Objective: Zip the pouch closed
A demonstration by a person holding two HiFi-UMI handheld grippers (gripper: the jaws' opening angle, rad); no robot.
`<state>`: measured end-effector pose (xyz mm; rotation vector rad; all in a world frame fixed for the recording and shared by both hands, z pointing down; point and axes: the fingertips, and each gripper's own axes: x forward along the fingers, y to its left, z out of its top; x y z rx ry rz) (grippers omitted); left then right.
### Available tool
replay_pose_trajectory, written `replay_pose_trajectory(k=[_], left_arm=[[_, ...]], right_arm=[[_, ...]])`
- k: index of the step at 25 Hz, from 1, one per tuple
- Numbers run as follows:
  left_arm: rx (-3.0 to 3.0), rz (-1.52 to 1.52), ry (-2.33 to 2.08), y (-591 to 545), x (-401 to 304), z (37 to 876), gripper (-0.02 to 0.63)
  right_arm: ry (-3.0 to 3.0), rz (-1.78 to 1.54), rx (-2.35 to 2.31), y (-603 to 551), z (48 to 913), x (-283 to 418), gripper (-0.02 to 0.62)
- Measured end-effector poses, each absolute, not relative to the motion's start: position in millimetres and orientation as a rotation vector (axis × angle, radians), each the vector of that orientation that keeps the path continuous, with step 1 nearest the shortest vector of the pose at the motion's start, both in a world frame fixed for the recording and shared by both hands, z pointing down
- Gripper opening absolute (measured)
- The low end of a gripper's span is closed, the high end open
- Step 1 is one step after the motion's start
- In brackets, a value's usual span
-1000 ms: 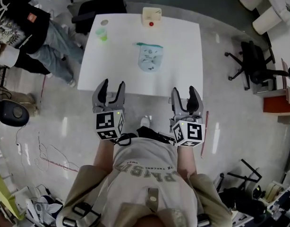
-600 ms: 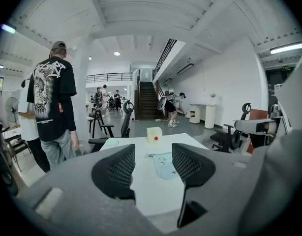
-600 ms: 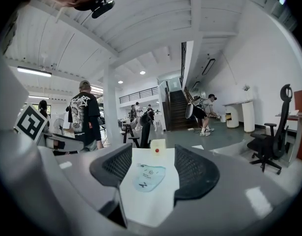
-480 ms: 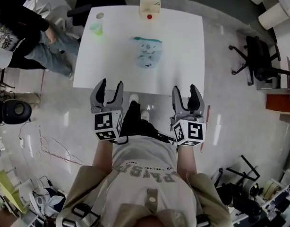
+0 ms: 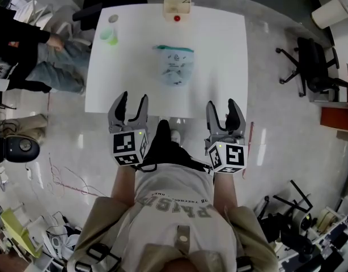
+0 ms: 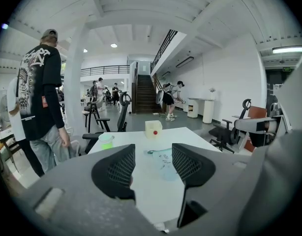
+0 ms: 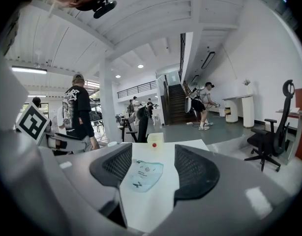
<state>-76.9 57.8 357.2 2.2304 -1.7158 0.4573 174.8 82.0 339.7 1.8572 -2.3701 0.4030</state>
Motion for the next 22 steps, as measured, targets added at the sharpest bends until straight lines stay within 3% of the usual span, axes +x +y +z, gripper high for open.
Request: replay_pose_trajectory(k=[22], left_arm=[[2.289,0.504,-1.557,-100.8,-88.9,382.8,0.242]], right_arm=[[-2.246,0.527,2.03,-56.9,354.5,174.5,0.252]])
